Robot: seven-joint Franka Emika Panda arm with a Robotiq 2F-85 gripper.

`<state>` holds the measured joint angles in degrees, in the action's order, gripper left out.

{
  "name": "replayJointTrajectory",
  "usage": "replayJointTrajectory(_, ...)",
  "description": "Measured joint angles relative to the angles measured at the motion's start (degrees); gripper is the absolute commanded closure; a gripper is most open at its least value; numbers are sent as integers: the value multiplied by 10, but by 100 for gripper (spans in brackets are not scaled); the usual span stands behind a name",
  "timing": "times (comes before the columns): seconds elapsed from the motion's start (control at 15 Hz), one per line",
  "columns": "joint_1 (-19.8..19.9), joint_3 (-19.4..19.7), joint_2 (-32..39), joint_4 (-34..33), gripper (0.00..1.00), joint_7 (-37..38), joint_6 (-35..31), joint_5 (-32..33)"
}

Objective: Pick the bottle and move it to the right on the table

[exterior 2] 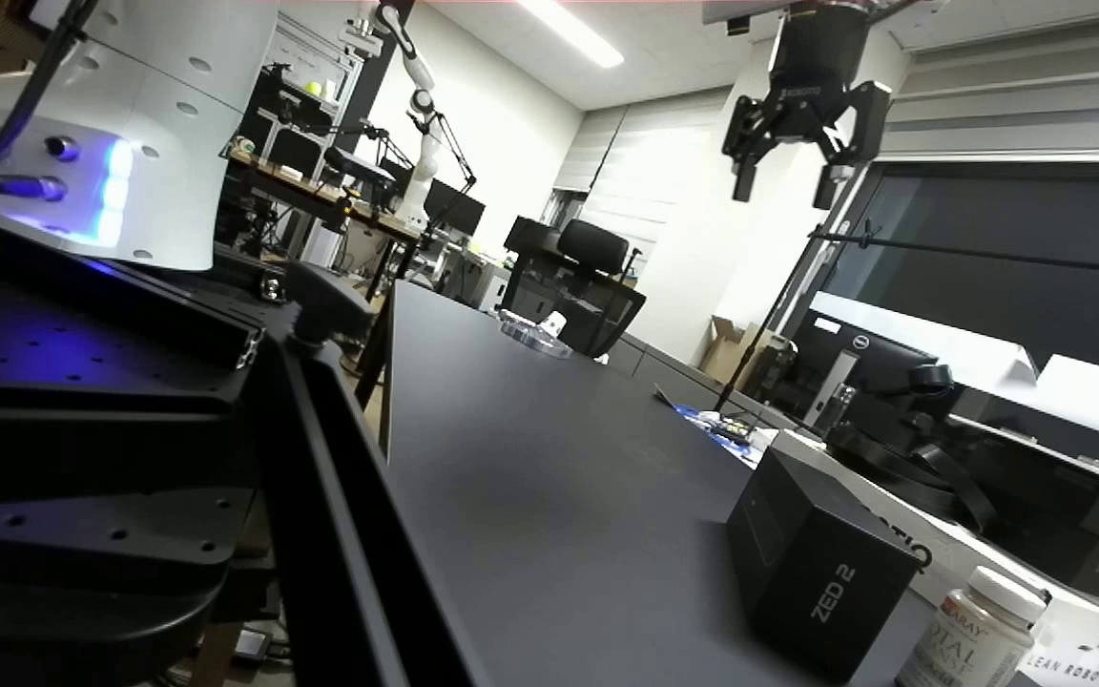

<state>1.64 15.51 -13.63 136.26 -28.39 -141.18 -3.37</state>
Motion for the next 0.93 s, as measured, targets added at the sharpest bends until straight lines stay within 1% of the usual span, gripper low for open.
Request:
replayJointTrajectory(0.27,30,13,116,-116,0,0,-6,-51)
replayJointTrajectory(0.53,81,7,240,-243,0,17,-6,-96)
replayJointTrajectory(0.67,109,-1,299,-306,0,52,-4,-101)
replayJointTrajectory(0.93,151,-10,404,-421,0,138,6,-100)
